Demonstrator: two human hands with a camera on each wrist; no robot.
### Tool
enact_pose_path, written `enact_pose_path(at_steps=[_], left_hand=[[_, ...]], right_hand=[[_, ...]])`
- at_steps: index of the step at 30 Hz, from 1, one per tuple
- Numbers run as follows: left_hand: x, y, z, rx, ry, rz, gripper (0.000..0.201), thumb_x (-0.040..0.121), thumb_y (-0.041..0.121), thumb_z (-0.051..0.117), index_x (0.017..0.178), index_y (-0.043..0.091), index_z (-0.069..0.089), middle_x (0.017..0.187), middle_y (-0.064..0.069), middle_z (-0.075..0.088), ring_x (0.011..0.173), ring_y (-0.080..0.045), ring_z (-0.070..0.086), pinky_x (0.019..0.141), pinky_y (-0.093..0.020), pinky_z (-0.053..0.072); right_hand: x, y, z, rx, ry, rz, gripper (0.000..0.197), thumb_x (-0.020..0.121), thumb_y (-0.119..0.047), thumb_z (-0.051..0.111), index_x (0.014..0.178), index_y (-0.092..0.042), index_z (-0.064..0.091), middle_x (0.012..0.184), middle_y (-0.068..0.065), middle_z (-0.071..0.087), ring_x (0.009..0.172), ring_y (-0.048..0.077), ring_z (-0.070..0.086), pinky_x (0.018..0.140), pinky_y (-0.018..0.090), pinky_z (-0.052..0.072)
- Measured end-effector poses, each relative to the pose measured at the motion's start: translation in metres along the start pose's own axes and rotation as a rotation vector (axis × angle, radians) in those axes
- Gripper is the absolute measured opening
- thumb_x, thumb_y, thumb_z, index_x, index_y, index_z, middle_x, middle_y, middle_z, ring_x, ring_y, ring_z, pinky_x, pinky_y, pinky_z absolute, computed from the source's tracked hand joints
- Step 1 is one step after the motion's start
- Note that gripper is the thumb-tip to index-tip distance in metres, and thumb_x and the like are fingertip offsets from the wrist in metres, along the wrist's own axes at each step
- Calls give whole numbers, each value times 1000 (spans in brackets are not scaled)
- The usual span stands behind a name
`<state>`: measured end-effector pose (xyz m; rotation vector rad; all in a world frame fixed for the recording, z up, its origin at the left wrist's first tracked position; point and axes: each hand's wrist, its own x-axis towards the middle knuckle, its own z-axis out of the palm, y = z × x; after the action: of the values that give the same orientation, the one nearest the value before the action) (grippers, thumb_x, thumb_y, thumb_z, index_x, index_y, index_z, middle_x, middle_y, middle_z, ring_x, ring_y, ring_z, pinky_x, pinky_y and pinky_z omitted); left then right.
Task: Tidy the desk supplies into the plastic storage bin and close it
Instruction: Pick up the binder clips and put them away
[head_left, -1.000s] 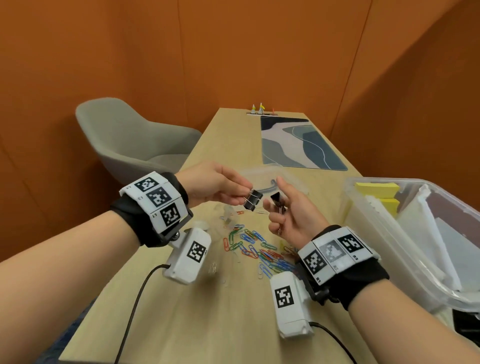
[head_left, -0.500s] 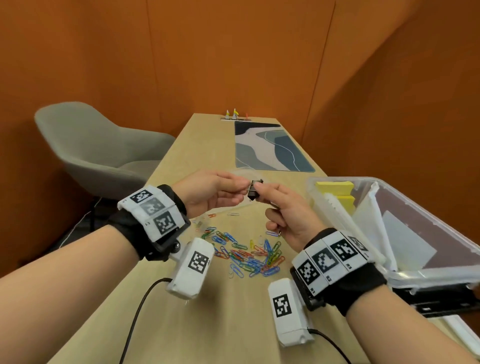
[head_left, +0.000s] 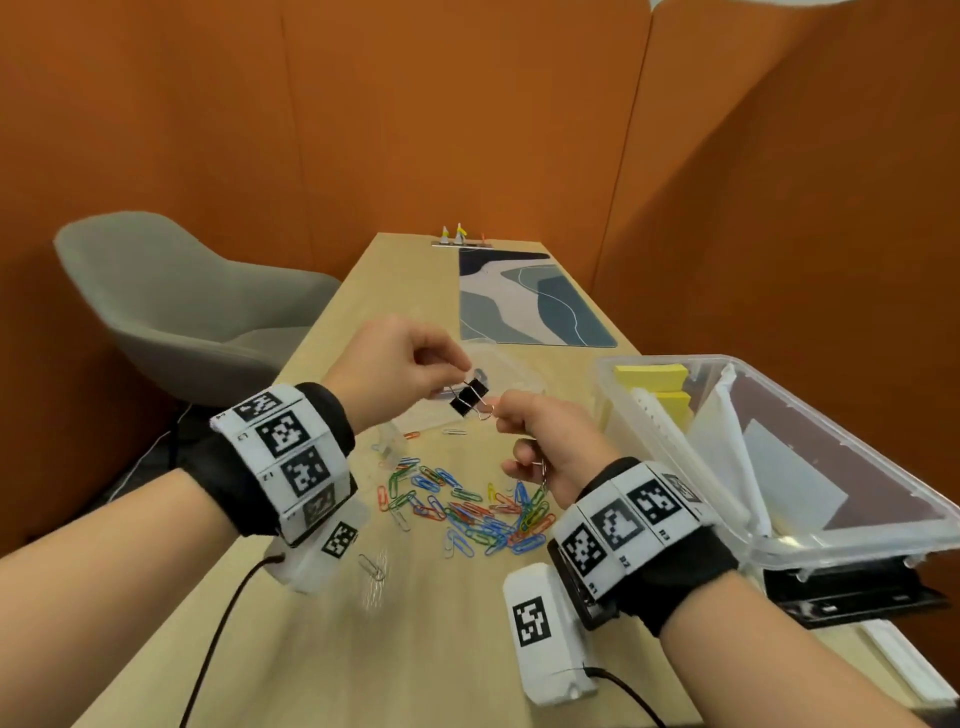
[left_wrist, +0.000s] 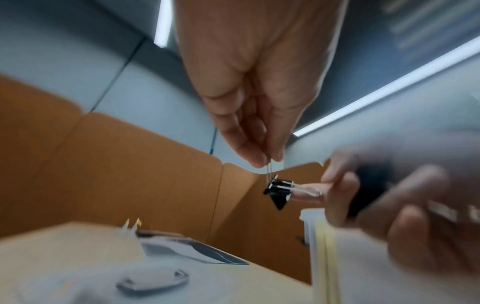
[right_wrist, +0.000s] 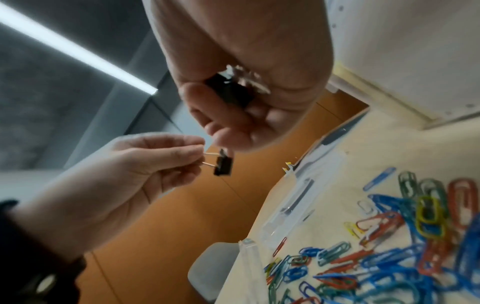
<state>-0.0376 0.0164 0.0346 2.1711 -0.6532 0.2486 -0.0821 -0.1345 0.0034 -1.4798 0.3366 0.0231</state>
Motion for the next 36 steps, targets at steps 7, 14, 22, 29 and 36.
enact_pose_path(at_steps=[7,14,22,29,36], left_hand=[[-2,-7,-2,-555,-20,-331,9,82,-5,62,82,3,66,72,-10,63,48,-5,61,53,-13,54],[-10,1,14,-536,-8,-311,29,86,32,61,89,5,71,77,-8,71,61,-9,66,61,-17,56],[-9,6,3,-413,-55,-301,16,85,2,62,98,-4,68,80,-17,69,60,-13,67,61,-18,58],[-13,0,-8,-492,30,-293,18,84,-8,58,79,8,67,69,-13,64,51,-9,63,58,-16,57],[-24,13,19,-155,82,43,16,83,0,63,90,10,74,88,-6,72,76,-9,67,69,-12,53]], right_hand=[[2,4,4,94,-114,3,32,82,-26,69,113,-17,63,83,-5,64,32,3,28,39,13,42],[2,0,10,-58,37,-150,12,79,-25,69,86,-14,67,75,0,59,42,2,40,39,17,41],[3,-1,13,-7,11,-215,10,84,-22,65,76,-16,65,73,1,62,35,7,39,40,18,41],[2,-10,10,658,-75,59,29,101,-25,28,109,1,40,85,22,60,77,33,70,71,41,54],[6,0,15,667,-189,256,43,102,-35,20,106,1,43,103,26,58,96,40,66,78,48,52]])
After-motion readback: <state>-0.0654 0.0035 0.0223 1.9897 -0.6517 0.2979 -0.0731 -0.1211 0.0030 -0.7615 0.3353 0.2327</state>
